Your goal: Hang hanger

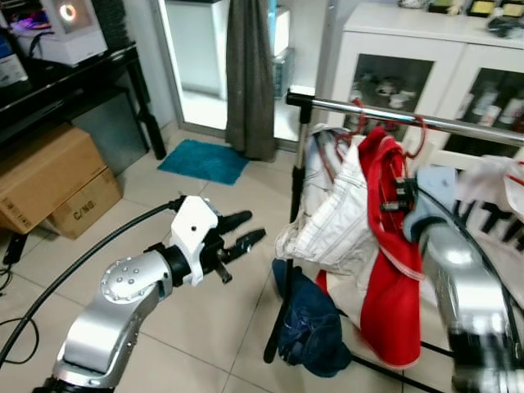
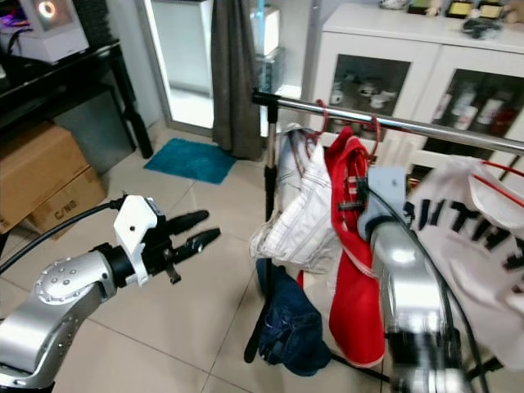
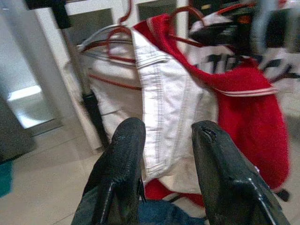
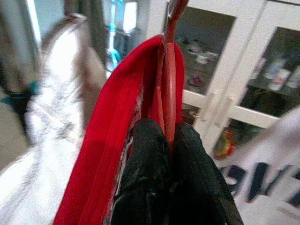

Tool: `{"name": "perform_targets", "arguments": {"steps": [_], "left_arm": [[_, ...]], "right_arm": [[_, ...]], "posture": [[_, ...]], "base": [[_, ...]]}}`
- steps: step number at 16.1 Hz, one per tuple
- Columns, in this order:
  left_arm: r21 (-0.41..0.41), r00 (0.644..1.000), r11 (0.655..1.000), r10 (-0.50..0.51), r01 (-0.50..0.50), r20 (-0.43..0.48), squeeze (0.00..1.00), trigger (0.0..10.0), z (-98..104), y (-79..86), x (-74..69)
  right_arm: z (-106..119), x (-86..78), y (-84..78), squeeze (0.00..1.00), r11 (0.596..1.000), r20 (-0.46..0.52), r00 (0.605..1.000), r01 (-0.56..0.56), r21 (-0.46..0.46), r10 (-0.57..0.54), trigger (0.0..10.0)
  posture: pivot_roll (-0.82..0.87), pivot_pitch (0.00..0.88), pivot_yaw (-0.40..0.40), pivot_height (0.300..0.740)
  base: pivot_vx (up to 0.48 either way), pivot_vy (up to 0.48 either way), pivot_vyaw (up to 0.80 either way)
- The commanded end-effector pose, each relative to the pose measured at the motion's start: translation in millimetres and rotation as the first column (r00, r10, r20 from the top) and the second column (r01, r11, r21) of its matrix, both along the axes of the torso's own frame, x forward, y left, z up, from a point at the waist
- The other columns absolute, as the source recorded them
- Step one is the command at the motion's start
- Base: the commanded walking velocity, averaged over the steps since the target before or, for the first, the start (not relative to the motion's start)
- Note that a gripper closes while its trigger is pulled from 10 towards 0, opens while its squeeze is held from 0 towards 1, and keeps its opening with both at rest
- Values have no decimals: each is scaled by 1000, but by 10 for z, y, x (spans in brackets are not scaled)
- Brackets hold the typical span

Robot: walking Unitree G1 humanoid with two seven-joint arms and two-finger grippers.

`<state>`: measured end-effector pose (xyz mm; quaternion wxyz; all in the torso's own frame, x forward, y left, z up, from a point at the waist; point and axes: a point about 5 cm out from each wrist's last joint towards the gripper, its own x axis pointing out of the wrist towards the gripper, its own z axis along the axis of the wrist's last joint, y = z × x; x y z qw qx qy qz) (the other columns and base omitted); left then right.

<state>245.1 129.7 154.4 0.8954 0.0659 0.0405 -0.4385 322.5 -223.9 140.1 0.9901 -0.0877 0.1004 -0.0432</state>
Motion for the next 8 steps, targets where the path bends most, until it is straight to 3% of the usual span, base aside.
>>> {"name": "perform_targets", "arguments": {"steps": [1,3,8], "left_arm": [[4,1000,1000,-31,31,7,0,10000,55,-7,-11],[-6,996,996,-84,84,-5,0,10000,86,-25,-59],[-13,992,992,-124,124,-19,0,10000,103,-46,-95]], "right_arm": [[120,77,-64,0,1000,50,999,22,-17,-21,10000],[169,216,-231,0,998,43,997,64,-12,-64,10000],[195,316,-302,0,997,30,997,77,-4,-77,10000]], "posture": [[-48,0,22,740],[-45,0,20,740],[-41,0,19,740]], "base": [[0,0,0],[0,0,0],[0,0,0]]}}
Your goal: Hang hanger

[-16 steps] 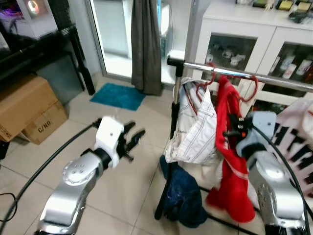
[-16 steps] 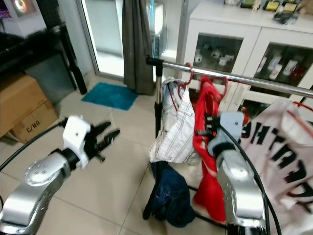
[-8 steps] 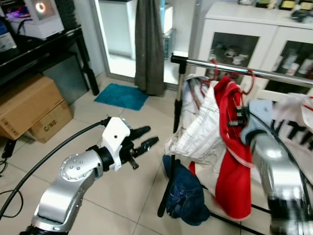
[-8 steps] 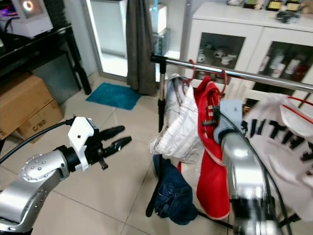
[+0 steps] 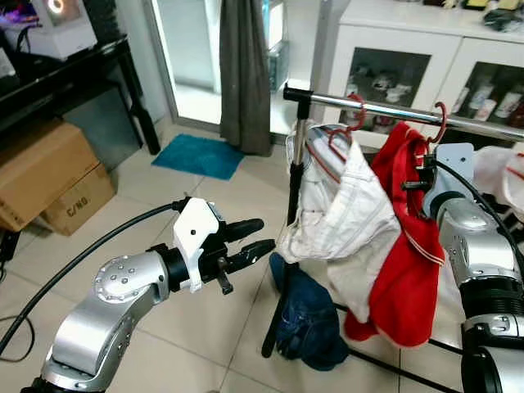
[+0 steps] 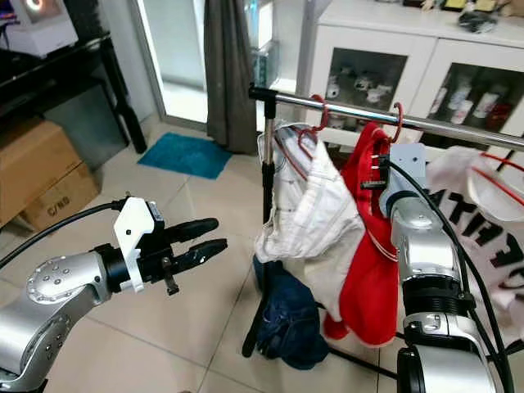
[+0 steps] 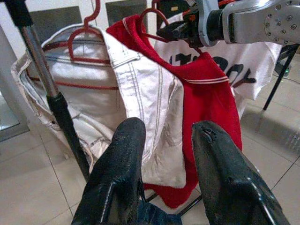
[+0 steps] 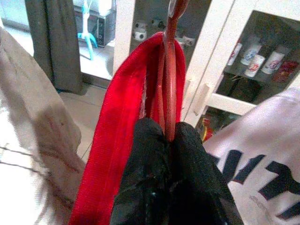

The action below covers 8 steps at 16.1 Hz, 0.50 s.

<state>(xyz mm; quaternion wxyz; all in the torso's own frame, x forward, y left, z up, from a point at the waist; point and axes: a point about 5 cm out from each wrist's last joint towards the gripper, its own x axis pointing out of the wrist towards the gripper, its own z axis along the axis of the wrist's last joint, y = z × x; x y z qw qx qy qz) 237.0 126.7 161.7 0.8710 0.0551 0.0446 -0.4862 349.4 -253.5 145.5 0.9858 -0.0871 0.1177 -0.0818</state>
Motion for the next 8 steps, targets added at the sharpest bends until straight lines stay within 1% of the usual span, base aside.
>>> {"name": "perform_targets", "arguments": {"steps": [1,8], "left_arm": [[5,1000,1000,-19,19,6,0,10000,29,-16,-14],[5,1000,1000,-19,19,6,0,10000,29,-16,-14]], "right_arm": [[141,46,-5,0,1000,59,998,-3,-2,3,10000],[141,46,-5,0,1000,59,998,-3,-2,3,10000]], "posture": [[-41,0,19,740],[-41,0,19,740]], "base": [[0,0,0],[0,0,0]]}}
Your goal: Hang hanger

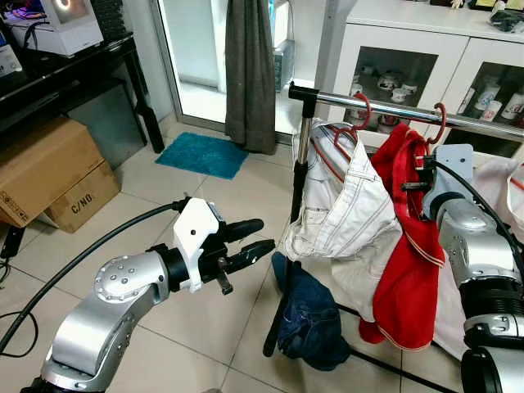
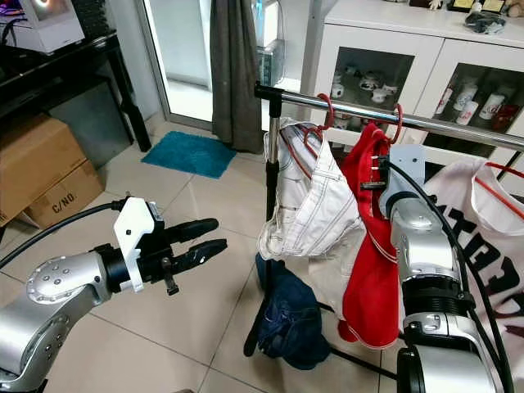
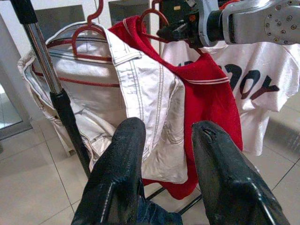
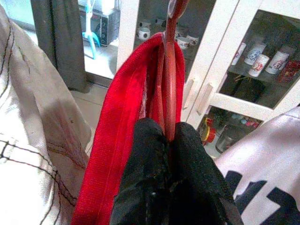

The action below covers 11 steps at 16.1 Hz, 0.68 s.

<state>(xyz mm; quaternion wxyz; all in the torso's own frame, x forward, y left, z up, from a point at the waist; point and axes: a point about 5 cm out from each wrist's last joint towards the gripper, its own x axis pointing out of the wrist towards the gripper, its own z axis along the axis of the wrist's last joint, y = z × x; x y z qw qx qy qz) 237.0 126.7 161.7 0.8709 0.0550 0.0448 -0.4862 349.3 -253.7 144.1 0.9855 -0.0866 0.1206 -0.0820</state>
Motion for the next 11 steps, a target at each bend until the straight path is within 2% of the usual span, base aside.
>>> {"name": "perform_targets", "arguments": {"steps": [1,6,7,8,9,11], "left_arm": [[5,1000,1000,-19,19,6,0,10000,30,-16,-14],[5,1000,1000,-19,19,6,0,10000,30,-16,-14],[7,1000,1000,-26,26,1,0,10000,36,-16,-18],[26,999,998,-51,51,-14,0,10000,46,4,-25],[34,998,997,-68,68,-18,0,10000,56,5,-31],[28,997,996,-80,81,-11,0,10000,78,-13,-32]], "right_arm": [[154,48,-3,0,1000,64,998,-4,-3,4,10000],[154,48,-3,0,1000,64,998,-4,-3,4,10000],[149,118,-29,0,1000,51,999,-9,-4,9,10000],[105,270,-130,0,998,-68,997,32,51,-29,10000],[77,295,-156,0,996,-129,991,56,72,-46,10000],[16,273,-161,0,995,-163,985,61,74,-48,10000]], "posture": [[-41,0,19,740],[-41,0,19,740],[-39,0,23,740],[-23,8,40,740],[-21,13,42,740],[-18,18,43,740]], "base": [[0,0,0],[0,0,0],[0,0,0],[0,0,0],[0,0,0],[0,0,0]]}}
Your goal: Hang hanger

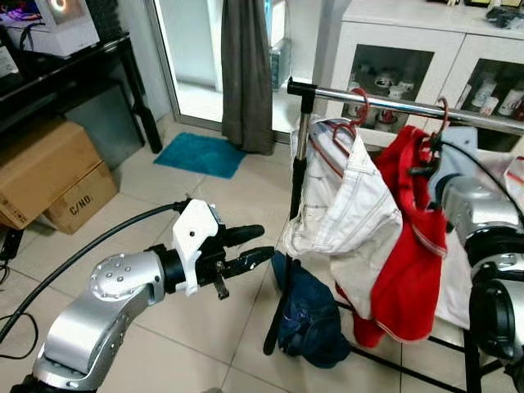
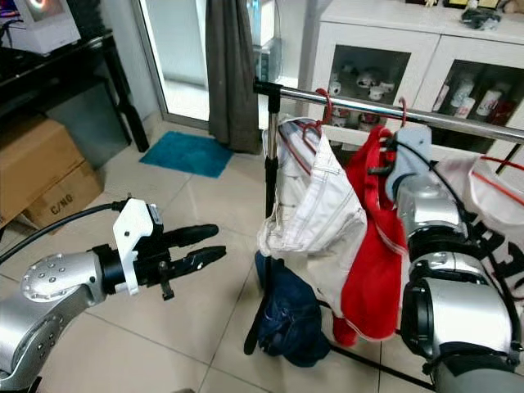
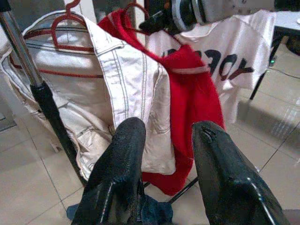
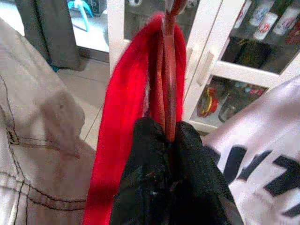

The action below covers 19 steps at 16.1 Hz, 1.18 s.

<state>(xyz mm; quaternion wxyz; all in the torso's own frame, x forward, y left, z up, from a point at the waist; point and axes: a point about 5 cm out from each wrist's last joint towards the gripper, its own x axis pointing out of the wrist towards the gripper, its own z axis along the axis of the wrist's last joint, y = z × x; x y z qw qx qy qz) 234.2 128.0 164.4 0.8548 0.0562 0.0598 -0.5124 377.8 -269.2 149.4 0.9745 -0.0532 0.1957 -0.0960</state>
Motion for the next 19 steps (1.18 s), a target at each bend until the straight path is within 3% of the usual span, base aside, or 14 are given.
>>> {"name": "perform_targets", "arguments": {"steps": [1,6,7,8,12,15,16,19], "left_arm": [[-17,999,999,-28,28,36,0,10000,97,-55,1],[-27,999,999,-28,29,37,0,10000,113,-62,17],[-25,999,999,-21,22,38,0,10000,104,-60,24],[-25,999,1000,-14,15,40,0,10000,101,-60,30],[-41,994,994,99,-97,47,0,10000,54,-43,96],[-69,971,970,237,-233,45,0,10000,26,21,186],[-85,951,949,307,-303,35,0,10000,21,46,240],[-105,901,897,433,-429,18,0,10000,-18,84,316]], "right_arm": [[-123,-54,-24,0,1000,-51,999,14,20,-13,10000],[-174,-69,-55,0,1000,-54,999,6,27,-5,10000],[-159,-70,-67,773,1000,-38,999,3,26,-2,10000],[-143,-66,-71,1000,1000,-23,1000,-2,31,3,10000],[-24,-60,-7,1000,994,113,988,-107,4,106,10000],[46,-167,39,1000,987,208,965,-161,-13,160,10000],[108,-284,84,1000,983,277,946,-181,14,170,10000],[162,-577,168,1000,983,358,922,-177,51,147,10000]], "posture": [[-16,23,44,740],[-28,23,50,740],[-31,19,46,740],[-31,19,46,740],[-36,9,48,740],[-47,1,57,740],[-54,0,51,740],[-67,0,49,740]], "base": [[0,0,0],[0,0,0],[0,0,0],[0,0,0],[0,0,0],[0,0,0],[0,0,0],[0,0,0]]}}
